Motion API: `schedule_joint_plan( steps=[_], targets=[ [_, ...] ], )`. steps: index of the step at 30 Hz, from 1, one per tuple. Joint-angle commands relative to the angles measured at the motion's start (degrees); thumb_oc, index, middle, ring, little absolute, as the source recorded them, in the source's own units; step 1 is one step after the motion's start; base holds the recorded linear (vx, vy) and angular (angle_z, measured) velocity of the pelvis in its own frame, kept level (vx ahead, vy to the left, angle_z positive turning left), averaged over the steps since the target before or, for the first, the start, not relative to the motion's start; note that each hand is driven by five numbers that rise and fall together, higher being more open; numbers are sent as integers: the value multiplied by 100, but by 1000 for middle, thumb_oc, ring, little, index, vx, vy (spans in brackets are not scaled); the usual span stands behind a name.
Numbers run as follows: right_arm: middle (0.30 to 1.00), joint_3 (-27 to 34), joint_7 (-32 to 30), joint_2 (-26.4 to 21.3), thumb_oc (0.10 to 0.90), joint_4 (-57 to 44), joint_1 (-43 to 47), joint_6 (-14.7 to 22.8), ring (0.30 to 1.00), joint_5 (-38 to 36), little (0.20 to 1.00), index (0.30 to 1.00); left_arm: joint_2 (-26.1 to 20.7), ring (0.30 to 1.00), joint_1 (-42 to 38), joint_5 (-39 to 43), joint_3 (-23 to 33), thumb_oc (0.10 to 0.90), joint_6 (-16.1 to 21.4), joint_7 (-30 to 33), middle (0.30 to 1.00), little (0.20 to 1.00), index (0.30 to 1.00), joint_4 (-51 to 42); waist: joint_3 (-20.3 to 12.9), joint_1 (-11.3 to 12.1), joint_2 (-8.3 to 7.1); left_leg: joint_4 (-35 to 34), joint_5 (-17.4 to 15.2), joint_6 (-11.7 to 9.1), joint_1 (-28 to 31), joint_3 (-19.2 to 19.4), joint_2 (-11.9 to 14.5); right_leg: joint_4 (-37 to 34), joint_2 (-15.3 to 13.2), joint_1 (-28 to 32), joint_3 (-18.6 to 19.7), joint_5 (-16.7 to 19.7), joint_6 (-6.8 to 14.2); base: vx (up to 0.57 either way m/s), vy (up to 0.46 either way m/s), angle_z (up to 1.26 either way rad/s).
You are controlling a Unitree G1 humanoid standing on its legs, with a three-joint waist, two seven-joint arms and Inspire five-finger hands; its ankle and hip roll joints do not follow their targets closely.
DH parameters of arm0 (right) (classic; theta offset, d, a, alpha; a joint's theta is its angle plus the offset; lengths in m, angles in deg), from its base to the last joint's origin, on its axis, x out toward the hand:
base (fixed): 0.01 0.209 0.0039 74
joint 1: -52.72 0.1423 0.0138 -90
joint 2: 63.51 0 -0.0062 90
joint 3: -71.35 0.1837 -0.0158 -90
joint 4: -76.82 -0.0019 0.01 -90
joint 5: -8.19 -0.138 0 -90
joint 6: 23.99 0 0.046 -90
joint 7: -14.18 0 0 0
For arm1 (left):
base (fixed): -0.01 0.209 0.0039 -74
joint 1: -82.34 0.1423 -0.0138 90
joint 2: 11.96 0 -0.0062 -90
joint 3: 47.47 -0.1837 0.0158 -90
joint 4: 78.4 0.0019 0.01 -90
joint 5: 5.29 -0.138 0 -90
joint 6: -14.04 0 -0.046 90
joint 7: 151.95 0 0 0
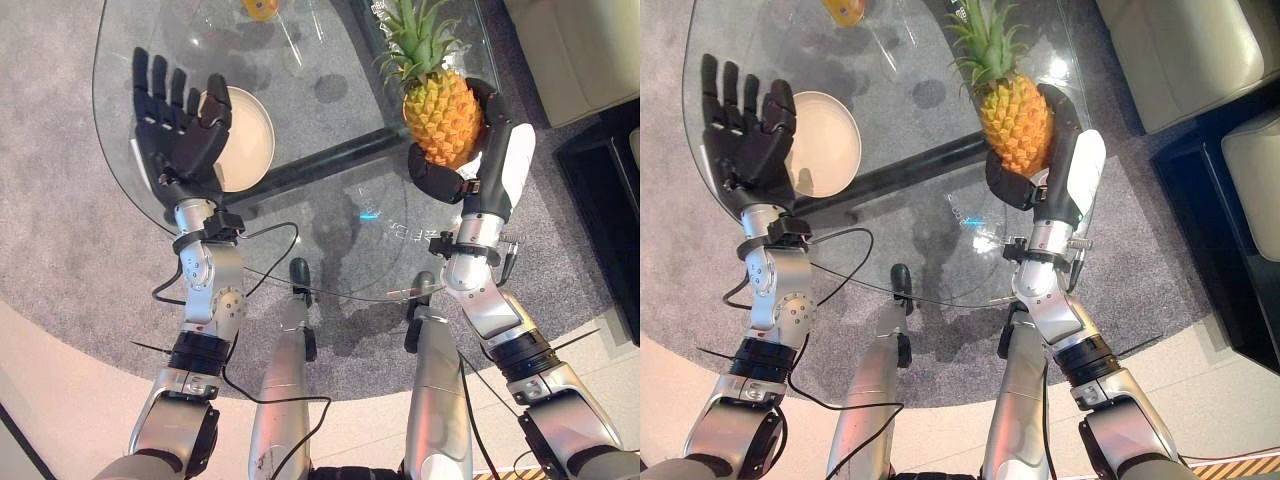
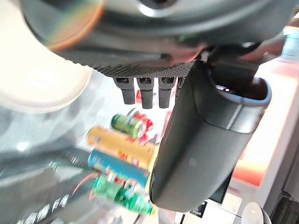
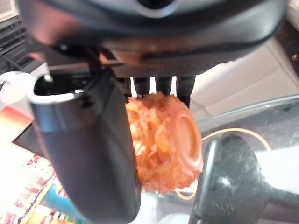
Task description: Pick up the fruit to the plate
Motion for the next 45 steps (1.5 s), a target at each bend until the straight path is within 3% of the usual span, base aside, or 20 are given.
schedule_joint_plan(
  steps=[1,8,18,31,45],
  targets=[
    [300,115,-47,70,100,-1124,881,684,300,501,200,300,-84,900,-723,137,-92,800,159,-525,900,900,900,-613,-118,-50,-34,479,-679,137,125,296,-102,-954,28,412,-483,553,21,0,0,0],
    [300,-59,164,103,100,-1221,1050,614,300,456,200,300,54,900,-892,760,-364,800,-379,-1043,900,900,900,-651,-118,-93,-63,460,-684,138,127,338,-86,-1044,30,436,-488,591,35,1,-2,-2],
    [300,-310,467,154,100,-1326,1268,548,300,385,200,300,168,900,-1139,723,-677,800,-926,-971,900,900,900,-749,-118,-119,-56,444,-671,141,103,371,-101,-1095,28,417,-491,626,35,1,0,-1],
    [300,-481,628,222,100,-1599,1339,464,300,304,200,300,155,900,-1200,-334,-802,800,-1079,-157,900,900,900,-745,-118,-75,-98,461,-669,152,48,324,-130,-1109,40,409,-527,632,35,2,-2,0],
    [300,-660,829,300,100,-1654,1416,314,300,330,200,300,293,900,-1174,-111,-814,800,-1121,-110,900,900,900,-868,-118,-54,-110,471,-654,156,16,302,-138,-1084,51,381,-539,636,30,0,0,0]
  ],
)
